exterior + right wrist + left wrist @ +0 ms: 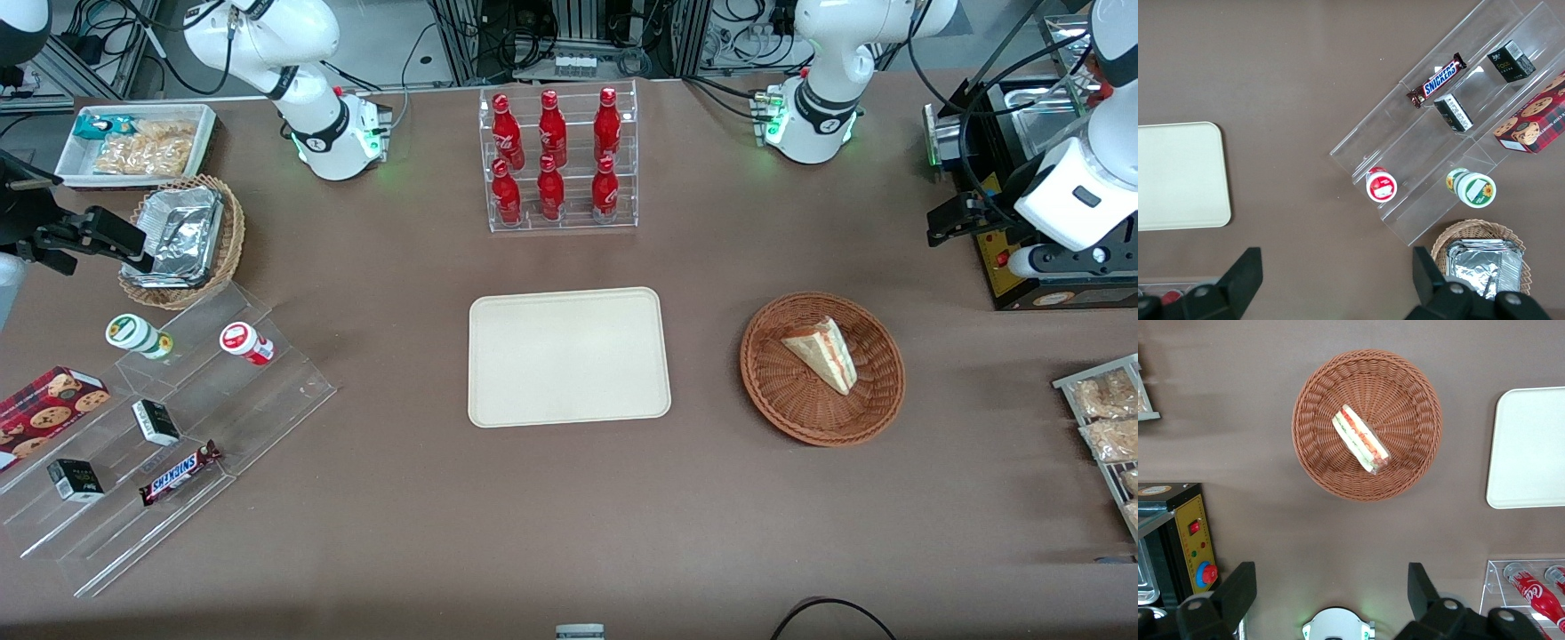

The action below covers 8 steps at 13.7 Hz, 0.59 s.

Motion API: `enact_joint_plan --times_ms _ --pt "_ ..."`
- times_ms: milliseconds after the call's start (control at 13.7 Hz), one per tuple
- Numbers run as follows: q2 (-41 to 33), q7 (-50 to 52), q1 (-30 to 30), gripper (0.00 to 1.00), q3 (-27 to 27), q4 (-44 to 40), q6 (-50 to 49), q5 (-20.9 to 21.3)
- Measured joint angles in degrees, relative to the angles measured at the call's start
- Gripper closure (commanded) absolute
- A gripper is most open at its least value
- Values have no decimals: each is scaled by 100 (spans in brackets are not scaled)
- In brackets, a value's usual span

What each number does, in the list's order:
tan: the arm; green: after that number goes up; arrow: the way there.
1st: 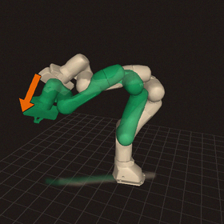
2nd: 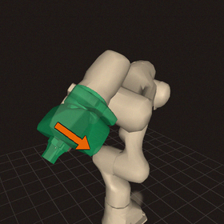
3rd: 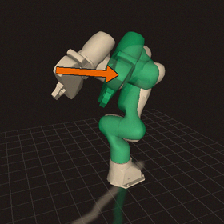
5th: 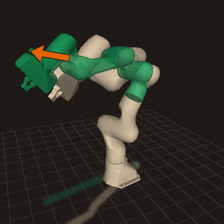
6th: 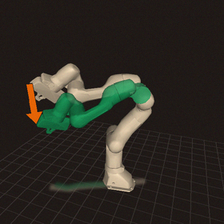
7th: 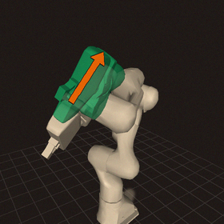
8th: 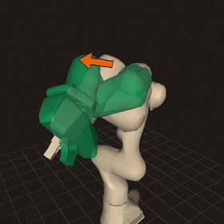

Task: Place sandwich from basket to tray
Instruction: 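Move the left gripper over the wrapped sandwich in the wicker basket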

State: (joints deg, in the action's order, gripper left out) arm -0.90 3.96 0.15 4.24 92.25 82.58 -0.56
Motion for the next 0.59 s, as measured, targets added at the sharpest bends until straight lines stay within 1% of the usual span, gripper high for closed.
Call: enact_joint_plan --times_ms 220,439,585 --pt "13 -243 -1 0 20 31 -33 -39" --pt "147 -266 -3 0 86 282 29 -41" --pt "318 -275 -6 0 95 588 493 -41"
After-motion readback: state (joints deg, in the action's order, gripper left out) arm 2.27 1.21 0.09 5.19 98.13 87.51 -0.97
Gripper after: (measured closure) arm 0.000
